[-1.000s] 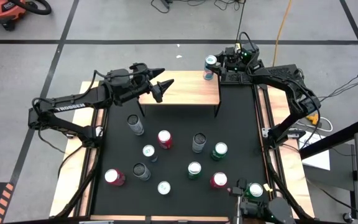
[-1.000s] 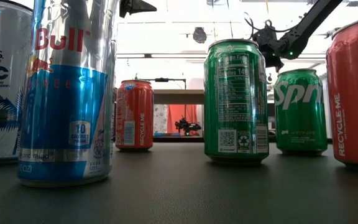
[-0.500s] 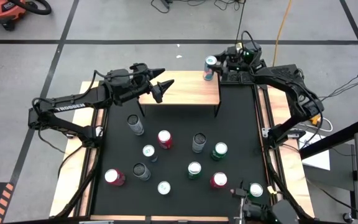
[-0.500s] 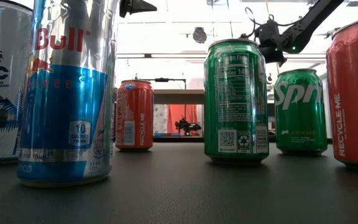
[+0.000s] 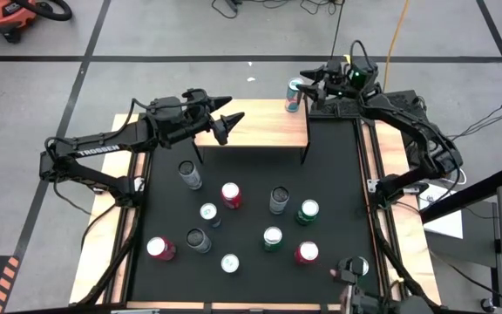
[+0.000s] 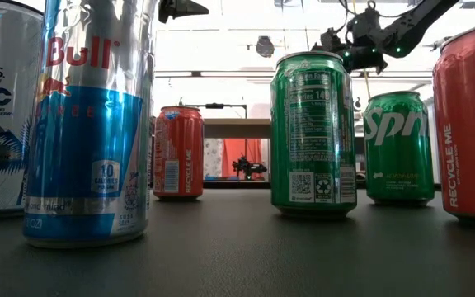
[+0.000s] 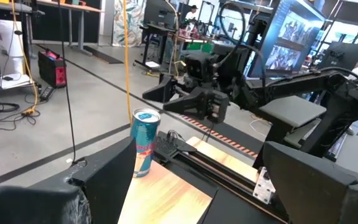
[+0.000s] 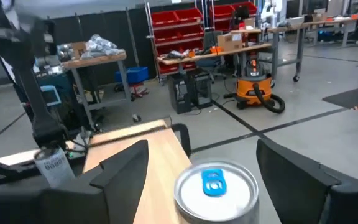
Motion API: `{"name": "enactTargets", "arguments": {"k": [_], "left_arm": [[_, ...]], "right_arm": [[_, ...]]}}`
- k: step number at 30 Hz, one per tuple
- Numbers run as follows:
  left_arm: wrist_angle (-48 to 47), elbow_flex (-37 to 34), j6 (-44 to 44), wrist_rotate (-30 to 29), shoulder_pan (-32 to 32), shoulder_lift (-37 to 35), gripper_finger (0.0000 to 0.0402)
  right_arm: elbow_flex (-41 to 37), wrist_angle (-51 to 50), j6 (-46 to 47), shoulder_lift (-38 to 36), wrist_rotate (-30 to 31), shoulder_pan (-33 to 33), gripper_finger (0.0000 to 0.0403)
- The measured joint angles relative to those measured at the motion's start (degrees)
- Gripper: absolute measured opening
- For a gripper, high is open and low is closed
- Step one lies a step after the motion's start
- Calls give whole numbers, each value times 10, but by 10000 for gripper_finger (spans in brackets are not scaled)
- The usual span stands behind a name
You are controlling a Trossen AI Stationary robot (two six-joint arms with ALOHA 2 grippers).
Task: Place canned beverage on shelf
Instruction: Put the top left white soda can on the shelf
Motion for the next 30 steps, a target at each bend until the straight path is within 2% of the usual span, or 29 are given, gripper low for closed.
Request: {"name": "enactTargets", "arguments": {"k": [7, 19, 24, 30], "left_arm": [[0, 0, -1, 7, 0, 0, 354], [-4, 0, -16, 72, -34, -1, 354], [-15, 0, -16, 76, -66, -1, 354], [-64, 0, -15, 74, -103, 0, 354]], "right_arm": [[0, -13, 25, -70, 9, 13, 279], [0, -116, 85, -230, 109, 106, 279], [0, -165, 112, -267, 139, 156, 279], [0, -208, 153, -279, 141, 210, 279]]}}
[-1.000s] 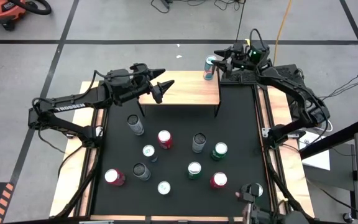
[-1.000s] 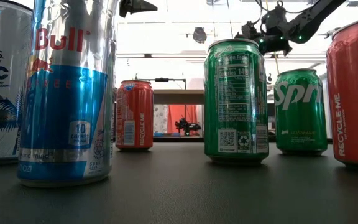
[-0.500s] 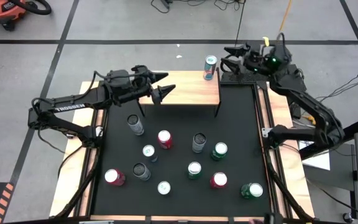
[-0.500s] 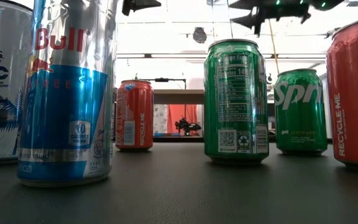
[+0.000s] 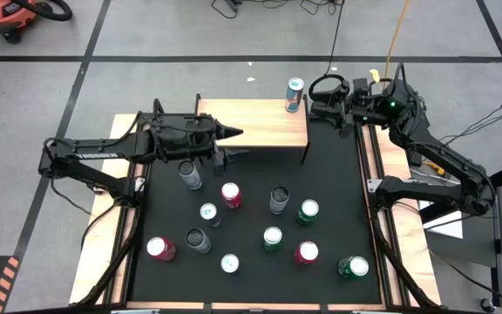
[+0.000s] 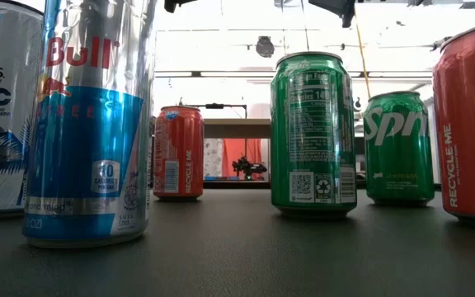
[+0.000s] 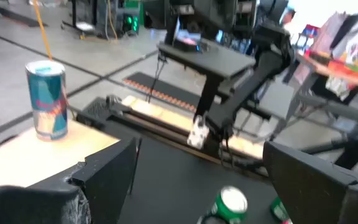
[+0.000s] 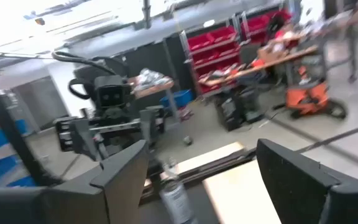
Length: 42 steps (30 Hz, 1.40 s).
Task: Place canned beverage on shelf
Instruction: Put the top left white soda can on the shelf
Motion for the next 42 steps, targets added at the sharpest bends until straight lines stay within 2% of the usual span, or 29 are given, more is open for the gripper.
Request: {"name": "enactTargets", "arguments": {"k": [8, 17, 23, 27, 33, 36, 42], "left_arm": [[-61, 0, -18, -60, -38, -7, 354], [-177, 1, -111, -136, -64, -51, 354], [-276, 9, -200, -141, -84, -71, 354], [-369, 51, -211, -143, -101, -66, 354], [-512, 90, -301, -183, -108, -62, 354], [-570, 89, -342, -173, -108, -60, 354], [-672, 89, -355, -147, -108, -39, 354]], "right_arm": [[0, -51, 8, 9, 1, 69, 279], [0, -69, -14, 12, 28, 121, 279], [0, -123, -42, 12, 28, 125, 279], [0, -162, -68, 12, 27, 125, 279], [0, -213, -139, 12, 26, 125, 279], [0, -232, -143, 12, 24, 125, 279], [0, -258, -145, 10, 25, 125, 279]]}}
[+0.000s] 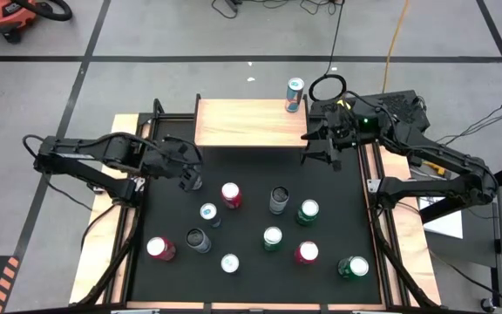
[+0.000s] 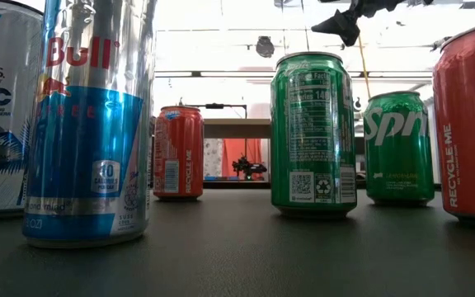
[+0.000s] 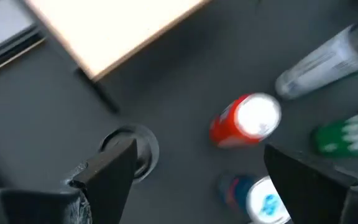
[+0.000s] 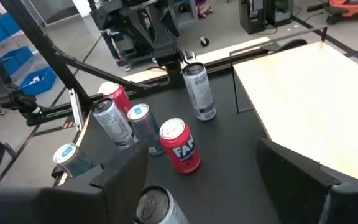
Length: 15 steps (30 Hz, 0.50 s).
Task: Place canned beverage on shelf
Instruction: Put the top left white soda can on the shelf
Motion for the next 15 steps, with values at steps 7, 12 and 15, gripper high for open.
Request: {"name": "enactTargets", "arguments": {"k": [7, 12, 15], "left_arm": [[-68, -3, -39, 109, 47, 2, 354], [-76, -4, -27, 115, 111, 1, 354], [-75, -15, -3, 140, 157, 1, 354]], "right_arm": [[0, 1, 6, 0, 0, 0, 279], [0, 10, 50, 0, 1, 0, 279], [0, 14, 81, 0, 2, 0, 279]]}}
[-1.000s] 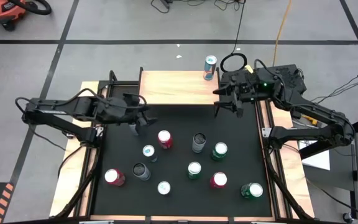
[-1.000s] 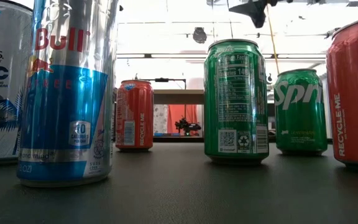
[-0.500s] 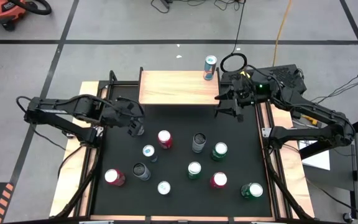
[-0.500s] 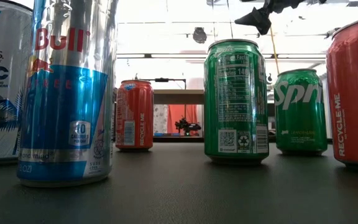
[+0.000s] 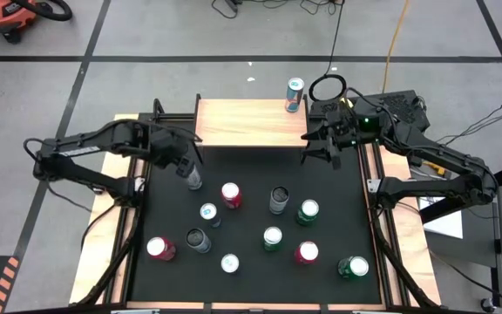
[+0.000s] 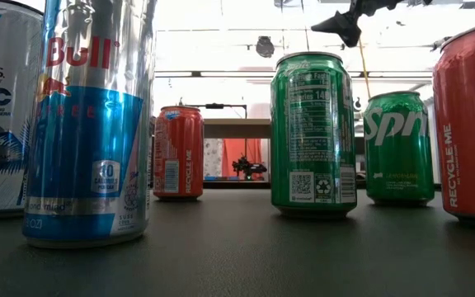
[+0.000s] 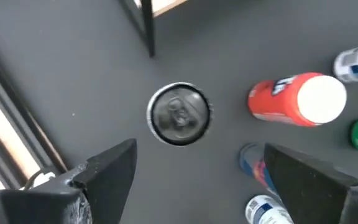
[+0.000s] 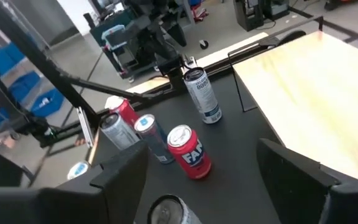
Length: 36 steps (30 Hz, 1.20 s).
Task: Place canned beverage on shelf
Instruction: Put the top left white soda can on the shelf
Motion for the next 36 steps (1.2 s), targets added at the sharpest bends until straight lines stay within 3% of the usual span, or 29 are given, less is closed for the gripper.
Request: {"name": "enactTargets", "arguments": {"k": [6, 11, 36], "left_arm": [[7, -41, 64, 33, 59, 11, 354], [59, -63, 121, 46, 64, 32, 354], [59, -63, 139, 41, 67, 151, 354]], "right_arm": [[0, 0, 31, 0, 18, 0, 279], [0, 9, 58, 0, 57, 0, 279], [0, 25, 41, 22, 90, 0, 279]]}}
